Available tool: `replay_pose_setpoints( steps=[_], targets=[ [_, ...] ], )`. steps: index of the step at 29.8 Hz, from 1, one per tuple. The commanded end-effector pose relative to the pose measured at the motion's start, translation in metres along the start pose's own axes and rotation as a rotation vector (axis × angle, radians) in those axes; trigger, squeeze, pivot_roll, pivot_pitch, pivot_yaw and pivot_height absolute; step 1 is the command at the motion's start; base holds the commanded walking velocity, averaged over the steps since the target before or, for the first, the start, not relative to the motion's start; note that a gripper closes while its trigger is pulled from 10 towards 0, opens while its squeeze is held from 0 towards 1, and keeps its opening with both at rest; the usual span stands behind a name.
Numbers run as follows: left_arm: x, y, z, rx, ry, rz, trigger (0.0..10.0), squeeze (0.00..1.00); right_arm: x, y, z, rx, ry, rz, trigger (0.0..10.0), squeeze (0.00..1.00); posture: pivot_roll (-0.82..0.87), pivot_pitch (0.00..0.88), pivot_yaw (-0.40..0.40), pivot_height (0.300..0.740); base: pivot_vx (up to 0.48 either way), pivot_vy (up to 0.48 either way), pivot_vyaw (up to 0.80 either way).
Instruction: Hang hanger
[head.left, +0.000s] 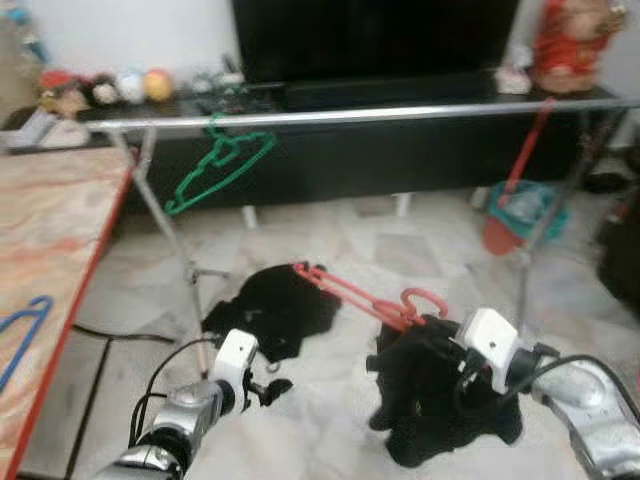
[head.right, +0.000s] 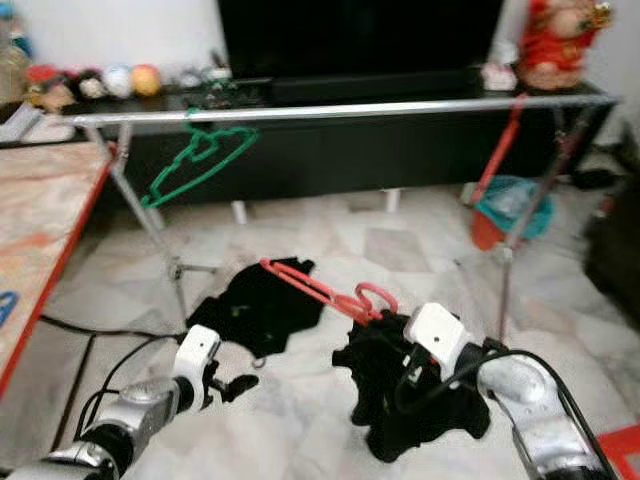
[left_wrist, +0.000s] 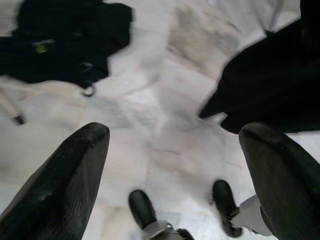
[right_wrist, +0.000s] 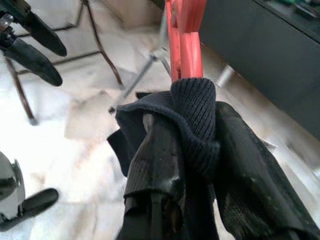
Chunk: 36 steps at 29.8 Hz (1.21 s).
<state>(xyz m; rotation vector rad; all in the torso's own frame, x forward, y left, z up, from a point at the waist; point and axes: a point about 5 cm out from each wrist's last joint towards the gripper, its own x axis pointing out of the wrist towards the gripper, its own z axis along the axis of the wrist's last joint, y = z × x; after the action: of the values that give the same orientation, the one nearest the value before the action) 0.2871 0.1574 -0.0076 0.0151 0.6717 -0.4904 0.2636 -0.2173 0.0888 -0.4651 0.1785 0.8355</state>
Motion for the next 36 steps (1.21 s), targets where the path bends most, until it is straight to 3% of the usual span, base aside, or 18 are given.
replay_pose_setpoints(
  steps=[1, 17, 31, 36],
  targets=[
    [0.0001, -0.0011, -0.0027, -0.003, 0.003, 0.001, 10.0, 0.0, 0.0, -0.0046, 0.0071, -0.021, -0.028, -0.015, 10.0, 0.0, -0.08, 0.0, 0.042, 0.74, 0.0, 0.0, 0.8],
    [0.0014, -0.0041, -0.0035, -0.001, -0.006, 0.0, 10.0, 0.0, 0.0005, -0.0009, 0.002, -0.007, -0.015, 0.001, 10.0, 0.0, -0.08, 0.0, 0.037, 0.74, 0.0, 0.0, 0.78],
    [-0.0013, 0.0004, -0.0046, -0.02, -0.021, 0.023, 10.0, 0.0, -0.0003, -0.0089, 0.0051, -0.008, -0.016, 0.0, 10.0, 0.0, -0.07, 0.0, 0.025, 0.74, 0.0, 0.0, 0.0],
    [-0.0016, 0.0005, -0.0062, -0.022, -0.018, 0.028, 10.0, 0.0, 0.0014, -0.0087, 0.0074, -0.026, -0.021, 0.01, 10.0, 0.0, -0.07, 0.0, 0.024, 0.74, 0.0, 0.0, 0.74]
  ],
)
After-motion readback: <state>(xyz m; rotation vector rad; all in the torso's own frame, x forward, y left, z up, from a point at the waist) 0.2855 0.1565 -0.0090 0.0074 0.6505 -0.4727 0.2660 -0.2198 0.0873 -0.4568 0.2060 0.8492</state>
